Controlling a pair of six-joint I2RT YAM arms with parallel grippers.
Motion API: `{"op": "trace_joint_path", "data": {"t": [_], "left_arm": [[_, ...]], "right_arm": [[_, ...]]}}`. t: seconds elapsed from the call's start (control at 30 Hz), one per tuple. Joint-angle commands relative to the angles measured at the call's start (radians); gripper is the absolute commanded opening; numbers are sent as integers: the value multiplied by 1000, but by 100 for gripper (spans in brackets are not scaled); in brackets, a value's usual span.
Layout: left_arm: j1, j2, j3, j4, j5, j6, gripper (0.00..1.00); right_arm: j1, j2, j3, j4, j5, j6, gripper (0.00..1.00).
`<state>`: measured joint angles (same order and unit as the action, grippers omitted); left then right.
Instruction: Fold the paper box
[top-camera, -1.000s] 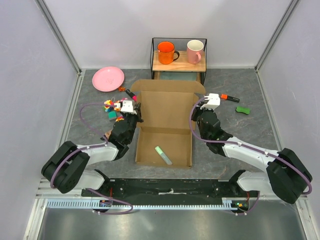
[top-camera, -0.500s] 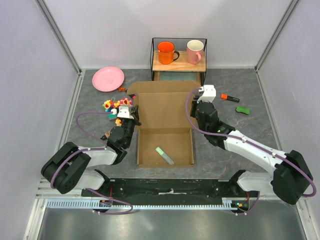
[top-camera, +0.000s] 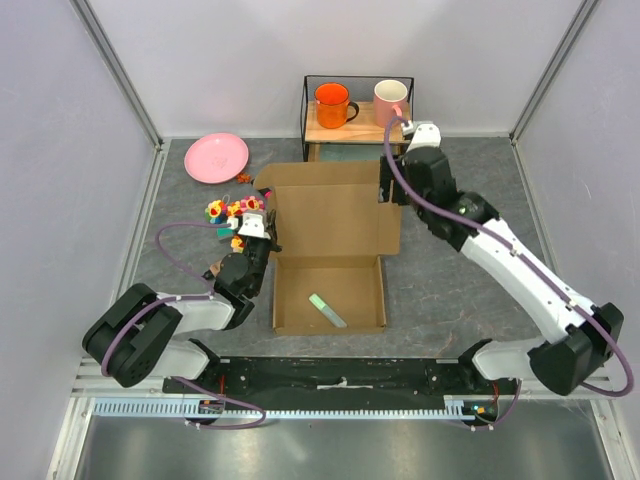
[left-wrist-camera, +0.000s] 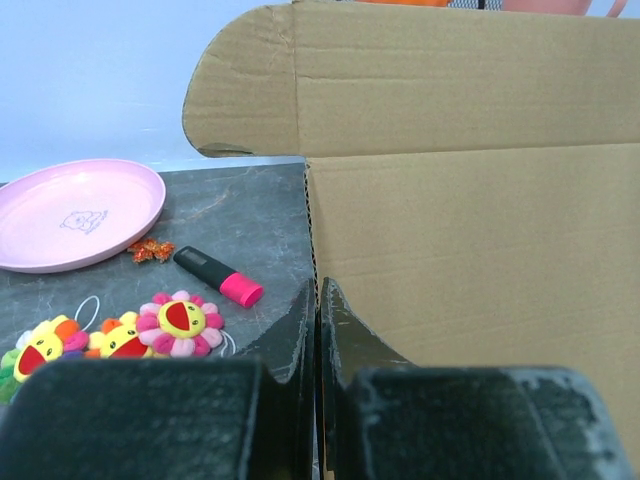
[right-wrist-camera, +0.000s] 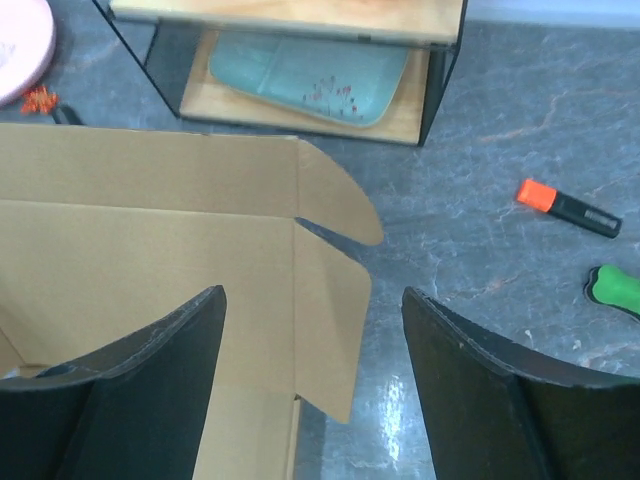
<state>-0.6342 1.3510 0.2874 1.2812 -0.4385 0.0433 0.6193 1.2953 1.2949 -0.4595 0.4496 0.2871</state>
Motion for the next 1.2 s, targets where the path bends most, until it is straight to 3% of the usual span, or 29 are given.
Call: {"op": "trace_joint_path", "data": {"t": [0.0, 0.4, 0.73, 0.87, 1.17], "left_arm": [[1, 7, -11, 268, 23, 69, 2], [-1, -6, -5, 270, 55, 113, 2], [-7, -24, -10, 267, 44, 125, 2], [-7, -24, -11, 267, 37, 127, 2], [-9, -21, -13, 259, 24, 122, 2]], "right_arm": [[-136, 70, 63, -246, -336, -64, 79], [-202, 177, -3, -189, -478, -131, 76], [-237, 277, -2, -182, -512, -161, 68], [-237, 283, -25, -159, -535, -157, 62], [-239, 231, -78, -103, -537, -143, 28]]}}
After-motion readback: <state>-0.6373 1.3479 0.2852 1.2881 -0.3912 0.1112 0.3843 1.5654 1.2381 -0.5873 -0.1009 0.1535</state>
